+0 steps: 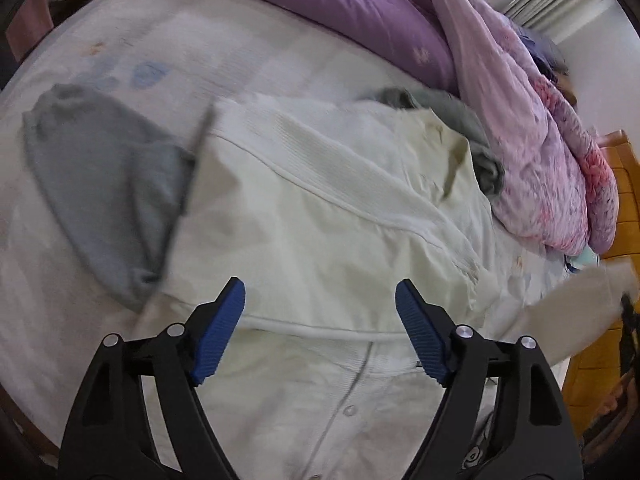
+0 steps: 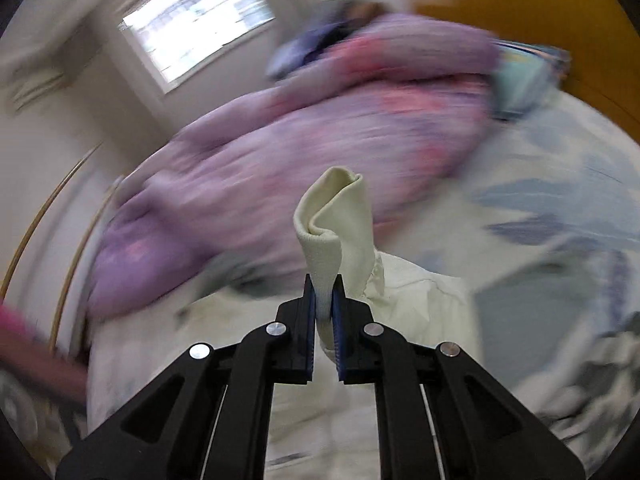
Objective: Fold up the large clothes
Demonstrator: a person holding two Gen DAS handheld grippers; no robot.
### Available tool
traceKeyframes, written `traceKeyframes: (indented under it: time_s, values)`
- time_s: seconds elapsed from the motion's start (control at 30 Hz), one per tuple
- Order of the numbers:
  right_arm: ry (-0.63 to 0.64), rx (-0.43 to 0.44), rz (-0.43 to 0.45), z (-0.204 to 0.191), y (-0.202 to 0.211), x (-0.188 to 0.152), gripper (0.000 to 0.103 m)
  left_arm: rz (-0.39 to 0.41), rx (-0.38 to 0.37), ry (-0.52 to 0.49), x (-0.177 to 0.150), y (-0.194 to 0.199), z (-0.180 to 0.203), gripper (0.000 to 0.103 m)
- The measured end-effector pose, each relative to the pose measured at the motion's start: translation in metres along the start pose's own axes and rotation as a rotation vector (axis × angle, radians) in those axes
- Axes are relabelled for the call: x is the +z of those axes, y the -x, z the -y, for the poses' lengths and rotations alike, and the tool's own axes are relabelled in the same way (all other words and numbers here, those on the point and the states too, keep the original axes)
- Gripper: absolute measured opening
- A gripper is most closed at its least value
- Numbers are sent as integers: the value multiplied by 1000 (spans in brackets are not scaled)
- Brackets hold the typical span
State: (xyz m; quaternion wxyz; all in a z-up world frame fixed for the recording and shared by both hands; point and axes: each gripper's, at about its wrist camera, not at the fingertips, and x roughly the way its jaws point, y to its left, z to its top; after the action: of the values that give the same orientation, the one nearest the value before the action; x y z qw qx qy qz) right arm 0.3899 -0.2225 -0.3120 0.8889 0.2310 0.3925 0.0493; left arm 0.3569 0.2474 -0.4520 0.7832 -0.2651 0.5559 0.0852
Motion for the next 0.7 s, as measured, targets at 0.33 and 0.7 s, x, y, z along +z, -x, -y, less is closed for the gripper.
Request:
traceKeyframes:
  time_s: [0.33,0.7]
  values:
    - [244,191,-324,-235,-131,-149,7,30,16,25,23,37,-79,80]
    - [248,193,-605,-245,-185,-221,49,10,-2,92,34,28,-114,80]
